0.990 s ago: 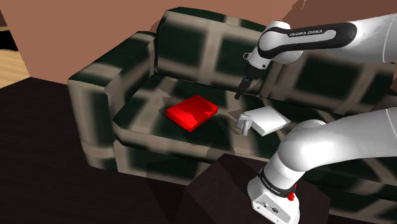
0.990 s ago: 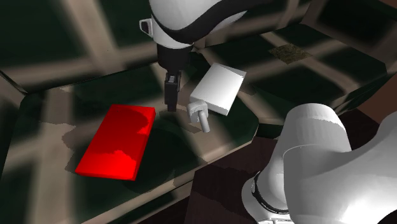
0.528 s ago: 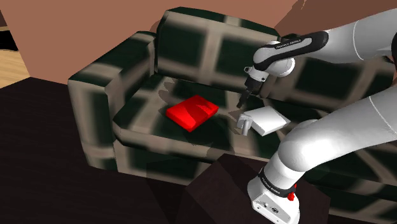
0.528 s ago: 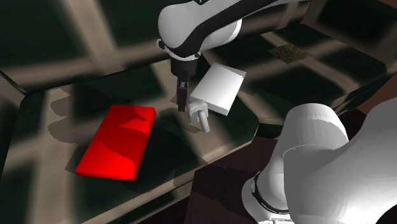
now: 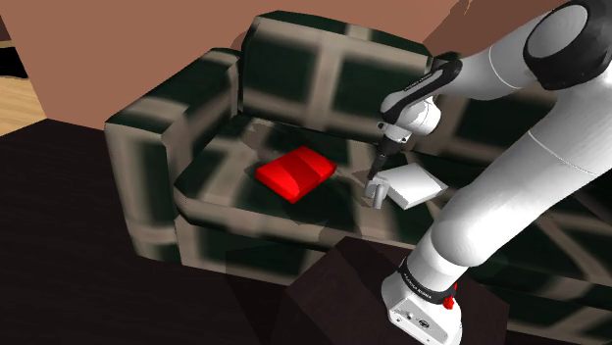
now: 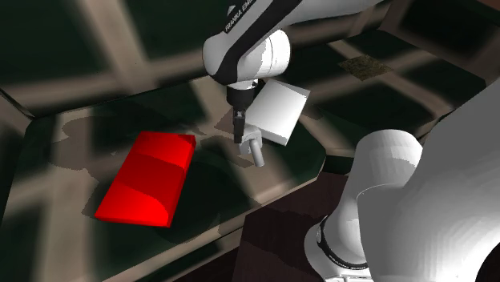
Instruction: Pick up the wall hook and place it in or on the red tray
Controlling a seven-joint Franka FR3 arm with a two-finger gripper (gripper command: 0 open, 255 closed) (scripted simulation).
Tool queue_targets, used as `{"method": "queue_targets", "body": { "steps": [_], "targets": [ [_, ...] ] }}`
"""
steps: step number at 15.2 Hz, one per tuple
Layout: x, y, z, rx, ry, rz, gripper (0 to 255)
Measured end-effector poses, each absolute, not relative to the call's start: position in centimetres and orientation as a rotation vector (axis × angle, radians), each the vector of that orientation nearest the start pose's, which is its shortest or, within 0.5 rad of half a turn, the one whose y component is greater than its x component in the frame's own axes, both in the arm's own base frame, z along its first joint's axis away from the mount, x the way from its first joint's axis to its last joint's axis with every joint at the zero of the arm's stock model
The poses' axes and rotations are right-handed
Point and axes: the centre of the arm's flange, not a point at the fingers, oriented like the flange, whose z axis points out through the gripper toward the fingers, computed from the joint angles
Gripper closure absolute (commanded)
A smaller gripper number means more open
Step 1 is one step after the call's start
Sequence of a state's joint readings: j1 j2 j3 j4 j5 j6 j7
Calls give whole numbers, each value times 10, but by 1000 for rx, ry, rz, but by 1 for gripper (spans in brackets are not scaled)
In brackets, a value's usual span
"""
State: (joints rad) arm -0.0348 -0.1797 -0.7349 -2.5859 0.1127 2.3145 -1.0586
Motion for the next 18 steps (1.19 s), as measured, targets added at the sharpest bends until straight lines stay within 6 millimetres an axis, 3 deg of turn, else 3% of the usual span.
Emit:
{"method": "queue_targets", "body": {
  "steps": [6, 13, 14, 18],
  "targets": [
    [310, -280, 266, -2888, -325, -99, 0],
    [310, -279, 262, -2888, -324, -100, 0],
    [310, -279, 262, -2888, -324, -100, 255],
    [310, -279, 262, -2888, -326, -101, 255]
  ]
}}
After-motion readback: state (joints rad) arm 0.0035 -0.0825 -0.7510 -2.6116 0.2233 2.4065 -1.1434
